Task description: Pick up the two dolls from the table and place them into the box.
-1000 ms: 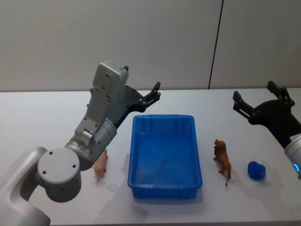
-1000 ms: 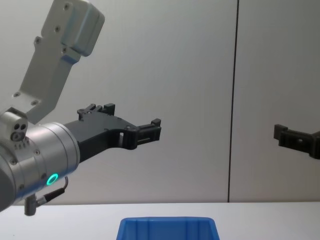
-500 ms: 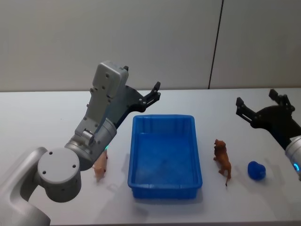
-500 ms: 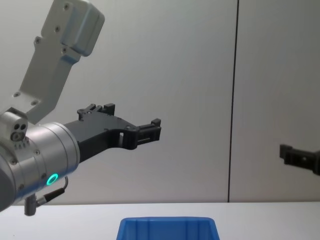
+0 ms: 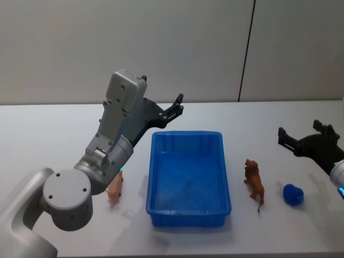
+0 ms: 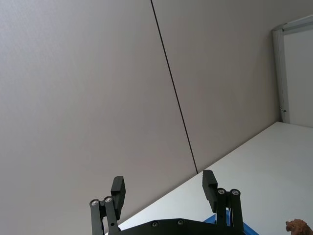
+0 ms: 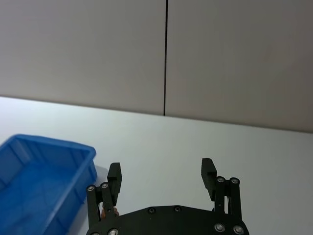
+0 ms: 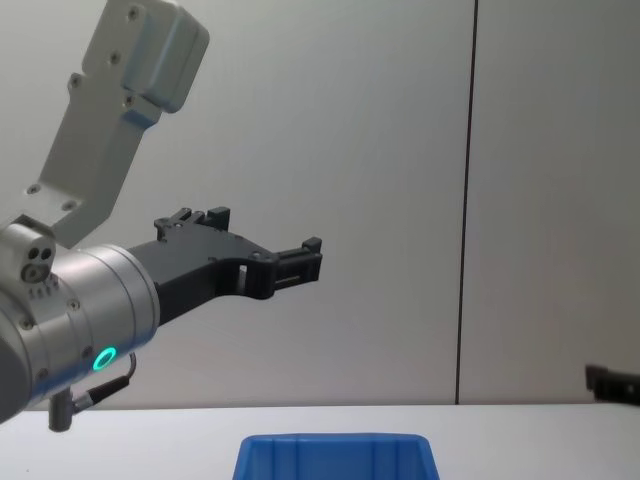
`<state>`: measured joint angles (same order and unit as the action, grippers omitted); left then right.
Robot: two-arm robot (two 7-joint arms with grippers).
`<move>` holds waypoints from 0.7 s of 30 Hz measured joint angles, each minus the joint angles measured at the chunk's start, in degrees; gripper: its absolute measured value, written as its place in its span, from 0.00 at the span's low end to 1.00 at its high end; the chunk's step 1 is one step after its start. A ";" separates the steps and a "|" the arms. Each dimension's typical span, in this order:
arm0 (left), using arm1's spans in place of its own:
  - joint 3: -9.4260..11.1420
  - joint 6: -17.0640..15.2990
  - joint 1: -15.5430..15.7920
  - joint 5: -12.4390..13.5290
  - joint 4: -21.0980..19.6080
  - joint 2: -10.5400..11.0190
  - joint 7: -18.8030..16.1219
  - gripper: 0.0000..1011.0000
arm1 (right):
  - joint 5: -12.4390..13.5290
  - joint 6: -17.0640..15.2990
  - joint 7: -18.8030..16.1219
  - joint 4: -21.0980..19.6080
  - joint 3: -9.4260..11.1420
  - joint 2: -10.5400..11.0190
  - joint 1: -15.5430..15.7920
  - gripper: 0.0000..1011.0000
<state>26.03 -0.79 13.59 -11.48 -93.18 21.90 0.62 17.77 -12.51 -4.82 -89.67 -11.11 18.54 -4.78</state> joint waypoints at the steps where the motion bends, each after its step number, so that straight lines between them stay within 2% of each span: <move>1: 0.00 0.00 0.00 0.00 0.00 0.00 0.00 0.99 | -0.09 -0.28 -0.13 0.42 0.02 -0.02 -0.18 0.99; 10: 0.00 0.00 0.00 0.00 0.00 0.00 0.00 0.99 | -1.53 -3.42 -1.98 5.22 0.09 -0.21 -2.07 0.99; 21: 0.00 0.00 0.00 0.00 0.00 0.00 0.00 0.99 | -2.98 -6.92 -4.18 7.99 -0.33 -0.21 -2.55 0.99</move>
<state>26.02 -0.79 13.59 -11.48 -93.17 21.89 0.63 14.79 -19.43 -9.00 -81.68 -11.44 18.33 -7.33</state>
